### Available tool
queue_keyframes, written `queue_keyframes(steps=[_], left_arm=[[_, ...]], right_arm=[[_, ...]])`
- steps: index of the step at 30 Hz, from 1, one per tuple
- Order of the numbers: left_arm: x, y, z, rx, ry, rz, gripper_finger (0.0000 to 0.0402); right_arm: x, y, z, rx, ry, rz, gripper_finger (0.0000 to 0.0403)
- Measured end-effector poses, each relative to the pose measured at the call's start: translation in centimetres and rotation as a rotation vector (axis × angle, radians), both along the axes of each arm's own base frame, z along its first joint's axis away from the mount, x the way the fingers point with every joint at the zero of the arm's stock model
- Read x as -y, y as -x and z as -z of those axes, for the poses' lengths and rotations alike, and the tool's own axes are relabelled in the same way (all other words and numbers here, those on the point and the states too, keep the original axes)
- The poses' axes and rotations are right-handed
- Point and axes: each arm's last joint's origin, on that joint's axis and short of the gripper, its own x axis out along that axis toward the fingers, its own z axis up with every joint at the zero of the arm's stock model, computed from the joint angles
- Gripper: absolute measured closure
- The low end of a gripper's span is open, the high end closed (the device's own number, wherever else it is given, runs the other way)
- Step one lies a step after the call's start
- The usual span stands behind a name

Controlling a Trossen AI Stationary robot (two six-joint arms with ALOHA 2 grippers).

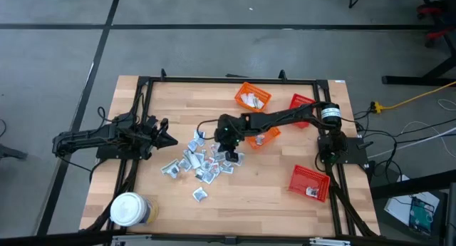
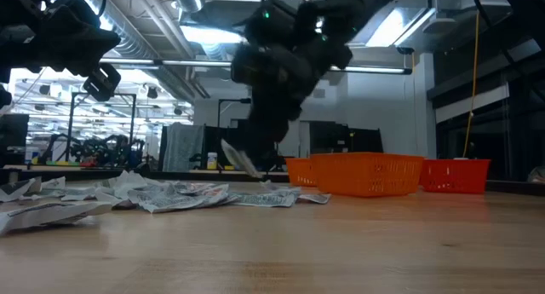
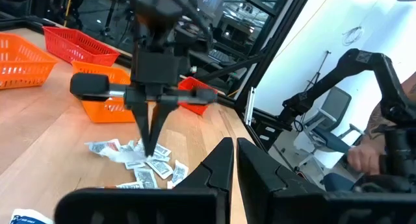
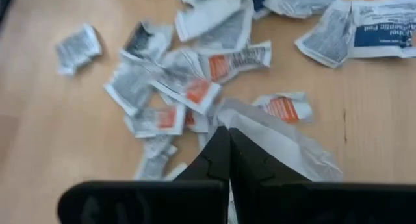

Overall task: Pick & Place First Aid Supplies
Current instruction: Put the green bandage pack into the top orange bin

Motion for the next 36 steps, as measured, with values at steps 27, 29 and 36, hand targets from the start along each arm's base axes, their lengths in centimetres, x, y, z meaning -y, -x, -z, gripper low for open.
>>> queue_keyframes(steps=[27,29,36], left_arm=[[0.0,0.0,0.0,0.0,0.0,0.0,0.0386],[0.0,0.0,0.0,-0.001,0.0,0.0,0.0386],[0.0,0.0,0.0,0.0,0.0,0.0,0.0386]], right_arm=[[9.1,3.0,-11.1,0.019,-0.056,0.235,0.0403],[10.2,3.6,-11.1,-0.006,-0.047,0.285,0.0403],[14.7,6.0,-10.7,-0.088,-0.049,0.424,0.0403]])
